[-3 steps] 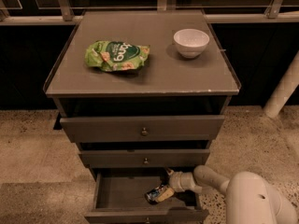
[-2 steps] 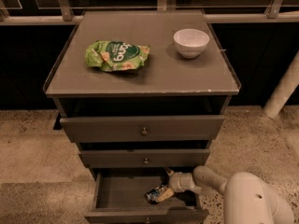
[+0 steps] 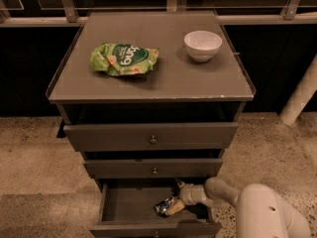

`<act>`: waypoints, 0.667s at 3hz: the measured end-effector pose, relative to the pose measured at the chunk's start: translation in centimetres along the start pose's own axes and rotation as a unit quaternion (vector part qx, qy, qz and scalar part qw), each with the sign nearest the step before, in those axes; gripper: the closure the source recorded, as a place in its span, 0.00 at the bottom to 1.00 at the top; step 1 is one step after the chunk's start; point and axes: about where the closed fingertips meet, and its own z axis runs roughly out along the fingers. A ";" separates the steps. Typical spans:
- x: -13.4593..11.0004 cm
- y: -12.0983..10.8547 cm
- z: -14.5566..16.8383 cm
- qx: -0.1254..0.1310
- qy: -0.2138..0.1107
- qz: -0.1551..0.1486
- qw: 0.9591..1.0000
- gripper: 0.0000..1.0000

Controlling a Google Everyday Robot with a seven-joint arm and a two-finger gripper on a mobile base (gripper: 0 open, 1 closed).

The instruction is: Pick redbull can from bottom drawer and place on counter

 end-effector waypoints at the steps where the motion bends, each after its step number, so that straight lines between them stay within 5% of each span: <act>1: 0.4 0.3 0.2 0.011 0.009 -0.007 1.000 0.00; 2: 0.7 0.7 0.4 0.029 0.025 -0.023 0.999 0.00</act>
Offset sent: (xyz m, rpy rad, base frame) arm -0.0105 -0.0026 -0.0110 -0.1365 -0.1008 -0.0317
